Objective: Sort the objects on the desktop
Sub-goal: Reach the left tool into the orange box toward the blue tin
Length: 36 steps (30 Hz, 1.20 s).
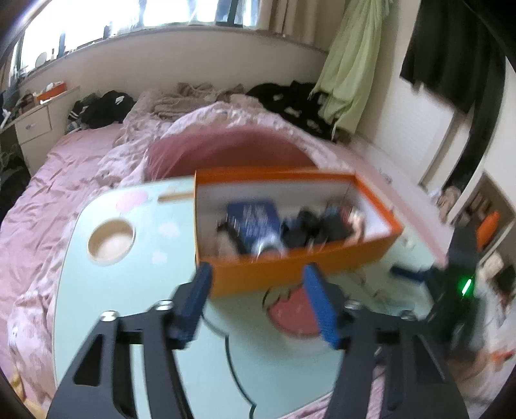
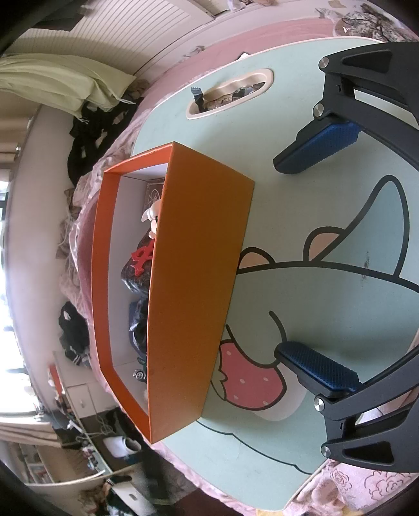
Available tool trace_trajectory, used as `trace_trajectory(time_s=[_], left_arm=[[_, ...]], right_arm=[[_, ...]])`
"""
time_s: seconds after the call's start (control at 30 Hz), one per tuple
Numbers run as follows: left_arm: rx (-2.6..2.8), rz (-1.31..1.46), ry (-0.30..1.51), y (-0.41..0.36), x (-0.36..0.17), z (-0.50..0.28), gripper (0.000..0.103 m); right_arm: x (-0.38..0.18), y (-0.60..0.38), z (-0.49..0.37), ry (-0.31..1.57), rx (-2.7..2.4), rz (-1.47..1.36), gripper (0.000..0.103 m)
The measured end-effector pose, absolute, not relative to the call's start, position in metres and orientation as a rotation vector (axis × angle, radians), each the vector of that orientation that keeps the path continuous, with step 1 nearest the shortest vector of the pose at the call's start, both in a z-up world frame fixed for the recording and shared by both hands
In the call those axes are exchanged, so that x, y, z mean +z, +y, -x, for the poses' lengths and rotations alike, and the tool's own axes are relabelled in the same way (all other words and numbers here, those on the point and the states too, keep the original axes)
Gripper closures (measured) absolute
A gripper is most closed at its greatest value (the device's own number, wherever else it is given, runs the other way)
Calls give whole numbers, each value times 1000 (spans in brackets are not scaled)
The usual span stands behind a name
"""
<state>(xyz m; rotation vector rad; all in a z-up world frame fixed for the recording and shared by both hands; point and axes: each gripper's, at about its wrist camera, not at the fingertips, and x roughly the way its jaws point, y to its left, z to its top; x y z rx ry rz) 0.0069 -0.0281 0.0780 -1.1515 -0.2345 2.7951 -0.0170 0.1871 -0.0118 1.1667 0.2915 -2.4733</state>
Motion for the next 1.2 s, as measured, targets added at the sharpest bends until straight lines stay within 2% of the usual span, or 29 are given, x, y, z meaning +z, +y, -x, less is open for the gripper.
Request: trace_trajectory(time_s=[0.13, 0.3, 0.5, 0.63, 0.77, 0.8, 0.93, 1.2], left_arm=[[2720, 1282, -253, -31, 81, 41, 58], [2597, 1490, -269, -25, 60, 89, 58], [2580, 1592, -283, -16, 43, 124, 58], [2640, 1733, -113, -3, 31, 148, 53], [2615, 1790, -37, 10, 25, 162, 32], [2596, 1811, -5, 13, 23, 164, 30], [2567, 1850, 233, 30, 11, 173, 32], [2499, 1815, 308, 33, 13, 172, 34]], right_arm=[[-12, 187, 17, 292, -2473, -1166, 0], [-12, 188, 17, 291, -2474, -1166, 0], [-11, 189, 17, 290, -2474, -1165, 0], [-11, 189, 17, 290, -2473, -1163, 0], [-11, 190, 18, 291, -2474, -1162, 0], [-11, 190, 18, 292, -2474, -1161, 0], [-11, 191, 18, 291, -2474, -1163, 0], [-9, 191, 16, 292, -2474, -1159, 0]])
